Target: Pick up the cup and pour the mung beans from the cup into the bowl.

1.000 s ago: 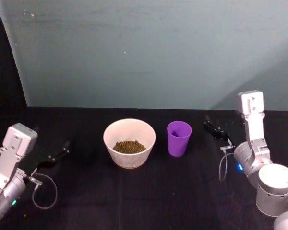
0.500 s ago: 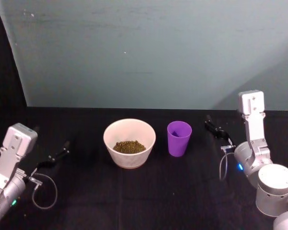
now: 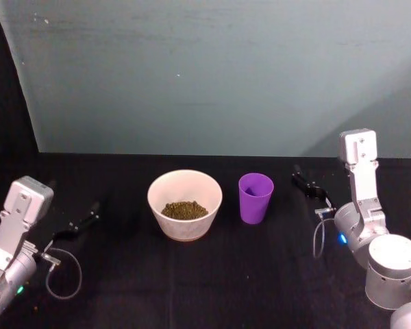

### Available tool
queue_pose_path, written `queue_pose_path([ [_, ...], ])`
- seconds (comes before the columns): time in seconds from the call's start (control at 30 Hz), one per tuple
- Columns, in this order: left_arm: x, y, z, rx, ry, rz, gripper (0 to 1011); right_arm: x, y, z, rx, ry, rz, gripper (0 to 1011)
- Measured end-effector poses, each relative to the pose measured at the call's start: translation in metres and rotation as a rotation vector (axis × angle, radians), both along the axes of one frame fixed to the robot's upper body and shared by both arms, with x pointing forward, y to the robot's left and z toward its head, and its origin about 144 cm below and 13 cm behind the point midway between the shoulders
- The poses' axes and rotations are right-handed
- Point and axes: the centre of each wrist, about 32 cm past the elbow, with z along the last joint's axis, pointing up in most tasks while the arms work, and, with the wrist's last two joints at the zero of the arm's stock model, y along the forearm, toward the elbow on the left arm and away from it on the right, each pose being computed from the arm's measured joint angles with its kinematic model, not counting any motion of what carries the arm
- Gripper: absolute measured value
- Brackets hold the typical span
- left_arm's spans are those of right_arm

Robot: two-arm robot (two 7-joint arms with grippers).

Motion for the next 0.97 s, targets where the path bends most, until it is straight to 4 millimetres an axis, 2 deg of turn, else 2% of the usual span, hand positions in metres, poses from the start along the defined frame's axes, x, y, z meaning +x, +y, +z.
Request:
queue_pose_path([
  [0.97,0.0,0.0,0.0,0.0,0.0,0.0,1011,0.0,-0.0001,-0.0001,0.001,0.002,0.001,1004],
])
